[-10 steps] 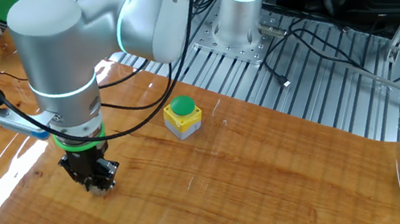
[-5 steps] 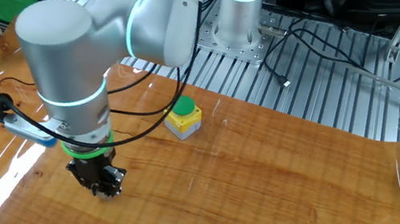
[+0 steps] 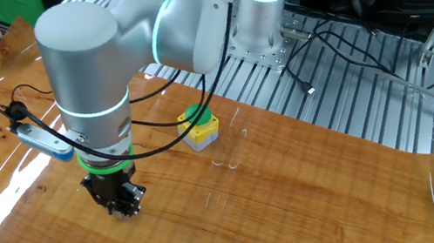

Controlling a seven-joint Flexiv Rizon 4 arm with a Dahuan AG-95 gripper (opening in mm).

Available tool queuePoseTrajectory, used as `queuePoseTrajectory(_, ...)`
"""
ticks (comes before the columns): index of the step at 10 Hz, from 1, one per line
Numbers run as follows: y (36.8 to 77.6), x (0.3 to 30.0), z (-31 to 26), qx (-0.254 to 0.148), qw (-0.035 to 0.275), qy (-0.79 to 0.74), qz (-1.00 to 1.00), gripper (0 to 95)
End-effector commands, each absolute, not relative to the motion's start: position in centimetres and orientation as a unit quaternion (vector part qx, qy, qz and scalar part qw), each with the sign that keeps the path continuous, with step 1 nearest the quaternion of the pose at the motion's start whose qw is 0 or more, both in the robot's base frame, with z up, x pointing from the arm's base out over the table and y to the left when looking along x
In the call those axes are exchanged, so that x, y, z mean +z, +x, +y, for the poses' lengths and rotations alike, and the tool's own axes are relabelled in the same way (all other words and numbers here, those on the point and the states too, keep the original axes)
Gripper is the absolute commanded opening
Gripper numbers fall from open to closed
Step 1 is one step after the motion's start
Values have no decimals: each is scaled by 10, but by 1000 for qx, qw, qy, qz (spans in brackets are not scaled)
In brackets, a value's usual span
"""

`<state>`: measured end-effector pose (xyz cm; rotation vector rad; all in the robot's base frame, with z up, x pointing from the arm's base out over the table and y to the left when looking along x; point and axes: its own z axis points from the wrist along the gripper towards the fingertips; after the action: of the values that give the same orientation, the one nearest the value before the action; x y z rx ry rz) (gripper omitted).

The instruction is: Hold a small block with the gripper and sweep it from left to right on the table

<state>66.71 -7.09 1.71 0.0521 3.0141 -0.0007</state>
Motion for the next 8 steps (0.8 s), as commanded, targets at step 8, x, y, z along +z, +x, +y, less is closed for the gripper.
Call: queuePoseTrajectory(8,667,12,-42,1,63,55,996,0)
